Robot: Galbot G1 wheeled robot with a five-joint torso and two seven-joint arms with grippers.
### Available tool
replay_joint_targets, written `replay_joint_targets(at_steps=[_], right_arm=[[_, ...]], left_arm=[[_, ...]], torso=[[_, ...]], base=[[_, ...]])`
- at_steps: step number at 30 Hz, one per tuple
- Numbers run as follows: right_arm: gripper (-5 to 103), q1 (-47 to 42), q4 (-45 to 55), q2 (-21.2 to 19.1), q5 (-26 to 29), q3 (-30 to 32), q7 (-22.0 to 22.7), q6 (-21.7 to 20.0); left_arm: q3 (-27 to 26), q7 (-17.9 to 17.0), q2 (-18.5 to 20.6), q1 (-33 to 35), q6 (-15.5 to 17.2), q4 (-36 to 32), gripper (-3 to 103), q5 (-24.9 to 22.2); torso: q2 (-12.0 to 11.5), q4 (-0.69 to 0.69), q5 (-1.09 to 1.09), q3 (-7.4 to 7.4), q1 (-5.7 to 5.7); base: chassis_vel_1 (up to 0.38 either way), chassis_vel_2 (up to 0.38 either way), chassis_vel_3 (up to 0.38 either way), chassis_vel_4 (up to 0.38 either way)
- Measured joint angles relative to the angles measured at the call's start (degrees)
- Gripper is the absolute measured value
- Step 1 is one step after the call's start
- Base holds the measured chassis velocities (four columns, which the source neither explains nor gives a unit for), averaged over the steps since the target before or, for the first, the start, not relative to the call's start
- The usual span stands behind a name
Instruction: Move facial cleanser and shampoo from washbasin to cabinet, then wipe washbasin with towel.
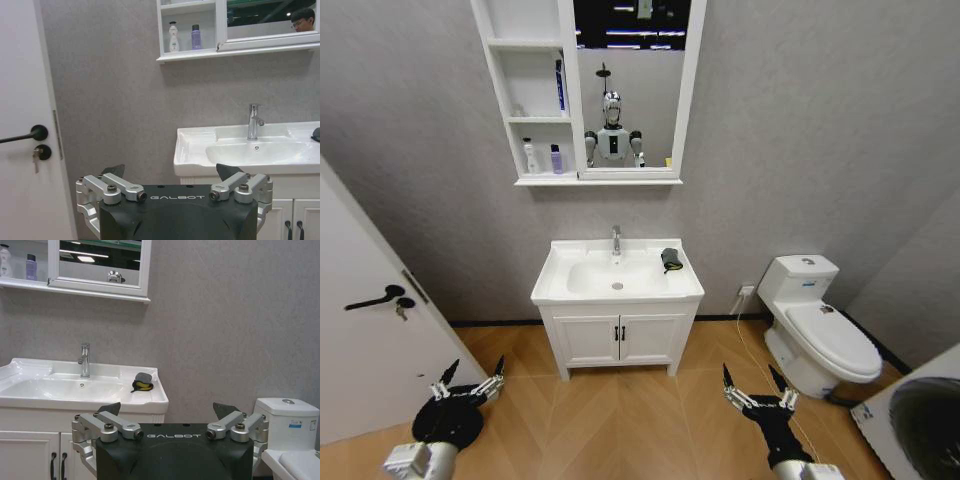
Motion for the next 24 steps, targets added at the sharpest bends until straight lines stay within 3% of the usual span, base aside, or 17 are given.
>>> replay_joint_targets(at_steps=[3,6,12,16,24], right_arm=[[100,0.0,0.0,0.0,0.0,0.0,0.0,0.0],[100,0.0,0.0,0.0,0.0,0.0,0.0,0.0],[100,0.0,0.0,0.0,0.0,0.0,0.0,0.0],[100,0.0,0.0,0.0,0.0,0.0,0.0,0.0],[100,0.0,0.0,0.0,0.0,0.0,0.0,0.0]], left_arm=[[0.0,0.0,0.0,0.0,0.0,0.0,100,0.0],[0.0,0.0,0.0,0.0,0.0,0.0,100,0.0],[0.0,0.0,0.0,0.0,0.0,0.0,100,0.0],[0.0,0.0,0.0,0.0,0.0,0.0,100,0.0],[0.0,0.0,0.0,0.0,0.0,0.0,100,0.0]], torso=[[0.0,-0.03,-0.08,0.0,0.01],[0.0,-0.01,0.01,0.01,0.04],[0.0,0.0,-0.03,-0.02,-0.05],[0.0,-0.04,-0.04,-0.01,-0.03],[-0.1,-0.01,-0.02,0.03,0.11]], base=[[0.363,-0.351,-0.339,0.34],[0.346,-0.361,-0.358,0.339],[0.265,-0.314,-0.281,0.268],[0.079,-0.067,-0.11,0.099],[-0.054,0.029,0.052,-0.022]])
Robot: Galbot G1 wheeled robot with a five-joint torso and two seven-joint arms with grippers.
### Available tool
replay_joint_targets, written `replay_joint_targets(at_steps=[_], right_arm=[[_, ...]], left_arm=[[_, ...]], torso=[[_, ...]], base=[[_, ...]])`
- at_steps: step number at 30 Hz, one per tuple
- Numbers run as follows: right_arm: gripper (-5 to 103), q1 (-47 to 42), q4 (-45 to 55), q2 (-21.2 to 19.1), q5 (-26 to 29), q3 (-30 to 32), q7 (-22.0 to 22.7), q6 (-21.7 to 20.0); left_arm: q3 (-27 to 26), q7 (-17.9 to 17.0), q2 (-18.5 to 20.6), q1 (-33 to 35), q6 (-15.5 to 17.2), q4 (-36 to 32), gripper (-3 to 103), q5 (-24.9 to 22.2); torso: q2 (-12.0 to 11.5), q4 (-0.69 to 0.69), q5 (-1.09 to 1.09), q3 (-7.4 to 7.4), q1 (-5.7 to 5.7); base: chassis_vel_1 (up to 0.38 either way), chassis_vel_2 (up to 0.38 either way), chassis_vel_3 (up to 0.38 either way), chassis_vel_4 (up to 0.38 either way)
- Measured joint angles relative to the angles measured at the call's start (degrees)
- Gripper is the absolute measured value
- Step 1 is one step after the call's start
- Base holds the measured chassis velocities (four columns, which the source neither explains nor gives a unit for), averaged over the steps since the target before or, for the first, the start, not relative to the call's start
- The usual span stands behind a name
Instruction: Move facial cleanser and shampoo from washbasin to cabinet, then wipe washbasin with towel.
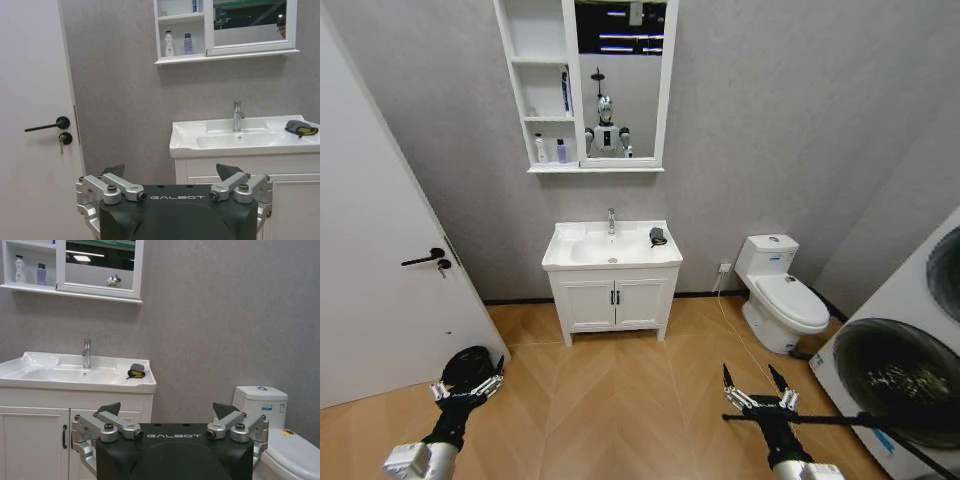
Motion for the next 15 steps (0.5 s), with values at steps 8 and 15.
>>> replay_joint_targets(at_steps=[8,15], right_arm=[[100,0.0,0.0,0.0,0.0,0.0,0.0,0.0],[100,0.0,0.0,0.0,0.0,0.0,0.0,0.0]], left_arm=[[0.0,0.0,0.0,0.0,0.0,0.0,100,0.0],[0.0,0.0,0.0,0.0,0.0,0.0,100,0.0]], torso=[[0.0,-0.01,-0.02,-0.02,-0.1],[0.0,-0.01,-0.02,-0.02,-0.09]], base=[[-0.003,0.009,0.003,-0.005],[0.0,0.0,0.0,0.0]])
